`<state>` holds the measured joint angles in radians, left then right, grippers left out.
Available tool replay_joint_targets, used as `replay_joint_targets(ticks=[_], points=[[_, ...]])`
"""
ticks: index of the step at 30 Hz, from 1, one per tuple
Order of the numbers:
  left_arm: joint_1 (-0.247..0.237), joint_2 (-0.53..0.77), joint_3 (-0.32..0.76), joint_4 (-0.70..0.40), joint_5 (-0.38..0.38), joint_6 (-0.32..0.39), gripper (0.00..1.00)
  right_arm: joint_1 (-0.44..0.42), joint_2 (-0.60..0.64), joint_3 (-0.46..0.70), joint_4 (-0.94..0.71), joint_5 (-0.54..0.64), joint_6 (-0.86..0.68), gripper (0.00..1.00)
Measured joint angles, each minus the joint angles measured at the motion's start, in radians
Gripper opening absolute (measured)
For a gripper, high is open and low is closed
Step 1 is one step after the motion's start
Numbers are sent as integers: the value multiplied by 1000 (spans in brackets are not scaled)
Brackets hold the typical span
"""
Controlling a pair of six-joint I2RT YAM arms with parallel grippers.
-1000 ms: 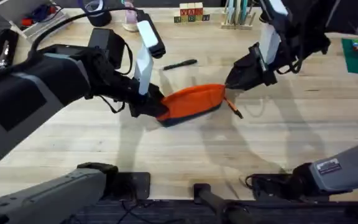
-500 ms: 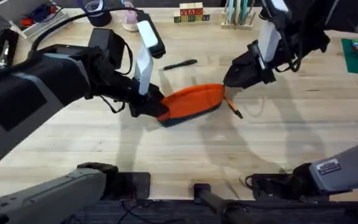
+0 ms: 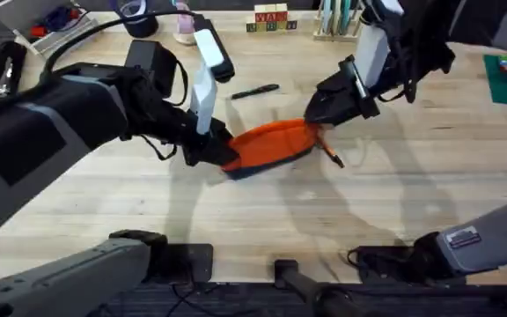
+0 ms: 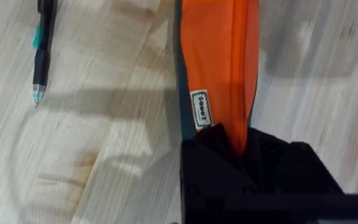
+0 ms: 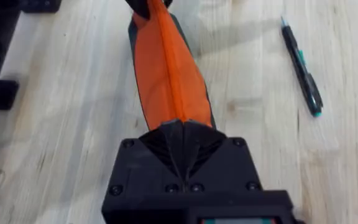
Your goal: Unzip the bag, pick up the pens from the table one at a time and place them inside, then zip the bag closed.
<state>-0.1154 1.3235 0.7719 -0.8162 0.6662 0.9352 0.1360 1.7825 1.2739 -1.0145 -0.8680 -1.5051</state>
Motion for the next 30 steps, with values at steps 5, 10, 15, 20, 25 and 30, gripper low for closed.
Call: replay_joint_targets(ticks=[5,10,15,20,25,30], points=[[0,0,0,0,0,0,42,15,0,3,0,-16,0,29],[0,0,0,0,0,0,42,21,0,32,-8,-16,0,30],[0,0,0,0,0,0,42,21,0,84,-30,-18,0,29],[0,0,0,0,0,0,42,19,0,93,-33,-2,5,46],[0,0,0,0,0,0,42,1,0,93,-35,51,35,312],[0,0,0,0,0,0,42,-53,0,93,-63,106,60,778]])
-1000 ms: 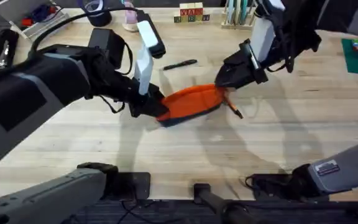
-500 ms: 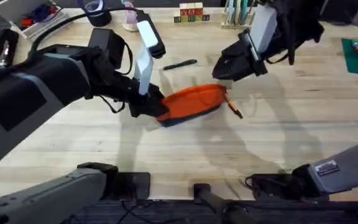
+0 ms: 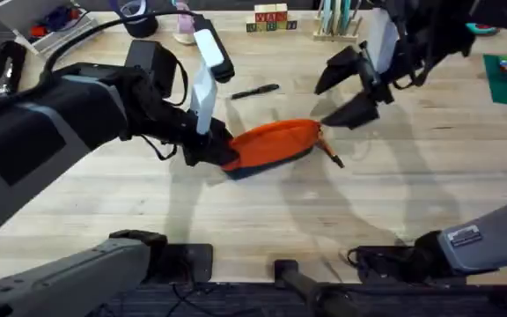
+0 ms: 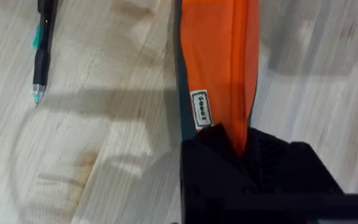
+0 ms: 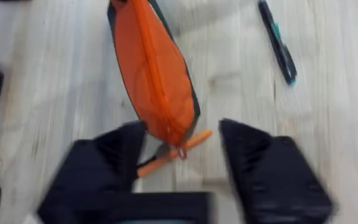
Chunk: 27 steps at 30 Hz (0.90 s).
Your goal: Unzip the bag, pick up the pens from the table one at a time and place them inside, then zip the bag closed.
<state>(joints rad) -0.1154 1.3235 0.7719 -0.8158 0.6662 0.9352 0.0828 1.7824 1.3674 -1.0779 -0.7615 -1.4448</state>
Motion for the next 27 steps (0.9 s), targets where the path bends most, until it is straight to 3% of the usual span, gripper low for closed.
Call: replay_joint_targets(ticks=[1,3,13,27], points=[[0,0,0,0,0,0,42,-13,0,0,-4,6,1,909],[0,0,0,0,0,0,42,-45,0,0,-8,14,1,991],[0,0,0,0,0,0,42,-195,0,0,-109,26,-2,996],[0,0,0,0,0,0,42,-208,0,0,-184,61,-222,996]])
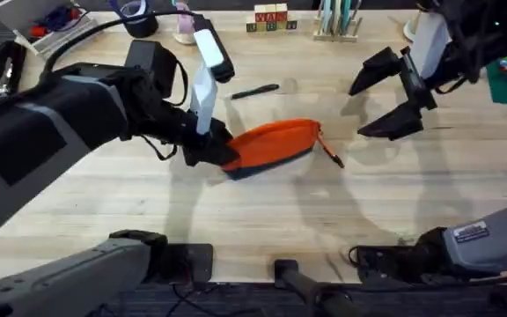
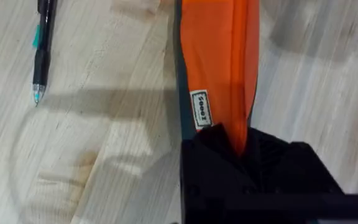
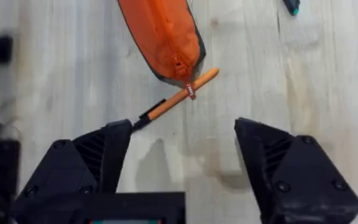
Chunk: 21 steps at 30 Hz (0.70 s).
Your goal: Unzip the bag, pick up the pens from the table one at a time and place them inside, then zip the bag closed.
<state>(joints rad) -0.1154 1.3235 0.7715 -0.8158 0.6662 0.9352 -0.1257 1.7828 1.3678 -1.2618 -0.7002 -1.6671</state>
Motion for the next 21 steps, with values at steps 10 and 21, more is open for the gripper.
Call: replay_joint_targets(ticks=[10,21], points=[[0,0,0,0,0,0,43,0,0,0,9,2,-200,997],[0,0,0,0,0,0,42,0,0,0,-16,-3,-227,997]])
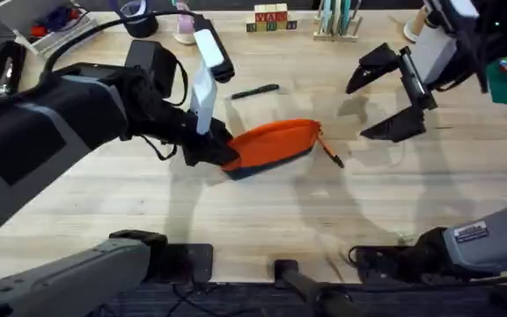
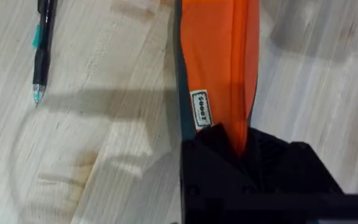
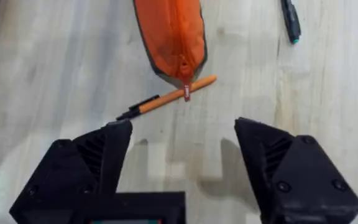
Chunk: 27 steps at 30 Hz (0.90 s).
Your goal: Unzip the bag, pick up the pens from the table one at a time and place them inside, then zip the bag closed.
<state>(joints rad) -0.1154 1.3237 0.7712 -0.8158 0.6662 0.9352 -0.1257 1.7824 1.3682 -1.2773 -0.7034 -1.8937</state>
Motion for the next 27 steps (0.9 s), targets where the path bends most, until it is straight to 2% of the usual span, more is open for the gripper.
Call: replay_joint_targets(ticks=[6,16,27], points=[[0,0,0,0,0,0,42,7,0,0,-31,-23,0,990],[0,0,0,1,0,0,42,73,3,0,-12,-30,0,992],[0,0,0,1,0,0,42,132,95,0,-8,-31,0,995]])
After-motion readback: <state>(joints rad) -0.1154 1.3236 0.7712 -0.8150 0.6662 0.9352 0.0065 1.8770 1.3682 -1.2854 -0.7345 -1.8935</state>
